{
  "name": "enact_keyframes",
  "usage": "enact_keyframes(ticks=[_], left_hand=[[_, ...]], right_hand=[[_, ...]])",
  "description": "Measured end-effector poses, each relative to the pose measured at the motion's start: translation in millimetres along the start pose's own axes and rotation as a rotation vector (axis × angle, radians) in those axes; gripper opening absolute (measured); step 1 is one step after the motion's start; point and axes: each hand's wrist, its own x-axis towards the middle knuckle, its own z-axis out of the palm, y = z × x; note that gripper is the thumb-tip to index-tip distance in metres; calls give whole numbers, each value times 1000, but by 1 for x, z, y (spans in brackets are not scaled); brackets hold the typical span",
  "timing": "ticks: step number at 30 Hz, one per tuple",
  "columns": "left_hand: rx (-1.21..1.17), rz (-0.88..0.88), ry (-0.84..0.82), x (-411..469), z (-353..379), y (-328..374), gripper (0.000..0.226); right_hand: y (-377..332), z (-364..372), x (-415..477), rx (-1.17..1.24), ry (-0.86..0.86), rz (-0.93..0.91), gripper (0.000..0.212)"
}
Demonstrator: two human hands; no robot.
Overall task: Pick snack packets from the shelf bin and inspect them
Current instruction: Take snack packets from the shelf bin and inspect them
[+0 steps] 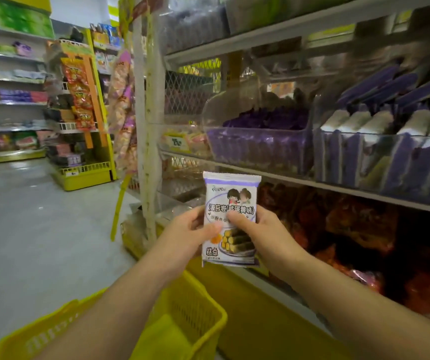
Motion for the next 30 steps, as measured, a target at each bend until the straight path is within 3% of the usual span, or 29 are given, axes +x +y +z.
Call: enact_keyframes(ticks=[4, 9, 18, 23, 27, 30], left_hand=[[128, -49, -80, -6, -9, -30, 61], [139, -132, -63, -5, -17, -49, 64], [192, -210, -16, -8, -11, -70, 51], [122, -160, 17, -14, -6, -65, 41], [50, -55, 66, -17, -2, -48, 49], [-2, -1, 78, -20, -2, -36, 38]], right_hand=[[36, 4, 3, 122, -44, 153, 20], [55, 1, 6, 241, -122, 273, 26], [61, -17, 3, 84, -234, 176, 38], [50, -21, -2, -7, -229, 103, 32], [46, -18, -6, -38, -206, 62, 30], [45, -12, -10, -64, -236, 68, 29]])
